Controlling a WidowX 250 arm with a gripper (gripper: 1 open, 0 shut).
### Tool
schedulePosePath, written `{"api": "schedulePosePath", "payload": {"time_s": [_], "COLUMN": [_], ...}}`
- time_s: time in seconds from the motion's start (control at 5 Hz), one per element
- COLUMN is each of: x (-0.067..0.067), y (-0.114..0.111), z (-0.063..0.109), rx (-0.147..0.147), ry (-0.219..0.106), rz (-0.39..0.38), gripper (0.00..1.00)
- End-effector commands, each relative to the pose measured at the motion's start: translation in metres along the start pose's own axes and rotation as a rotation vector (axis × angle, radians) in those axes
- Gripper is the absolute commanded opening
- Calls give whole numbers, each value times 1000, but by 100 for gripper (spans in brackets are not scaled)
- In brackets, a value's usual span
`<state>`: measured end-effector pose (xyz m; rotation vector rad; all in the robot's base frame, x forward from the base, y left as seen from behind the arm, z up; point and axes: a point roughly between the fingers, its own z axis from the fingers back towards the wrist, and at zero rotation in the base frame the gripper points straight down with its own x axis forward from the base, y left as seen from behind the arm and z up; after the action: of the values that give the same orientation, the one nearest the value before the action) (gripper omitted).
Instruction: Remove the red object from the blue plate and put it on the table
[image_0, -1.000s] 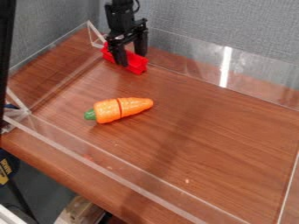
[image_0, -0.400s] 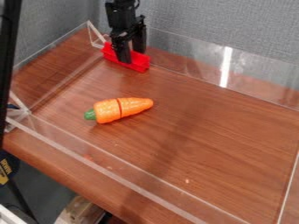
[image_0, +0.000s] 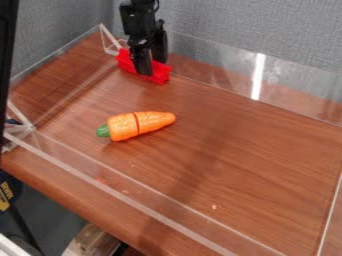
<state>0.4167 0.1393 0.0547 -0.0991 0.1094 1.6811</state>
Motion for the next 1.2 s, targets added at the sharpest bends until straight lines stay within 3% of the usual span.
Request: {"api": "schedulePosePath", "payload": {"time_s": [0.0, 0.2, 0.4, 0.6, 0.8, 1.0], "x": [-1, 8, 0, -19, -31, -48], "y": [4, 11, 16, 29, 38, 46], "z": [58, 66, 92, 115, 127, 125], "rx": [-124, -117, -110, -103, -99, -108], "ry": [5, 44, 71, 92, 116, 129], "rz": [26, 60, 56, 17, -1, -30], "gripper": [0, 0, 0, 0, 0, 0]}}
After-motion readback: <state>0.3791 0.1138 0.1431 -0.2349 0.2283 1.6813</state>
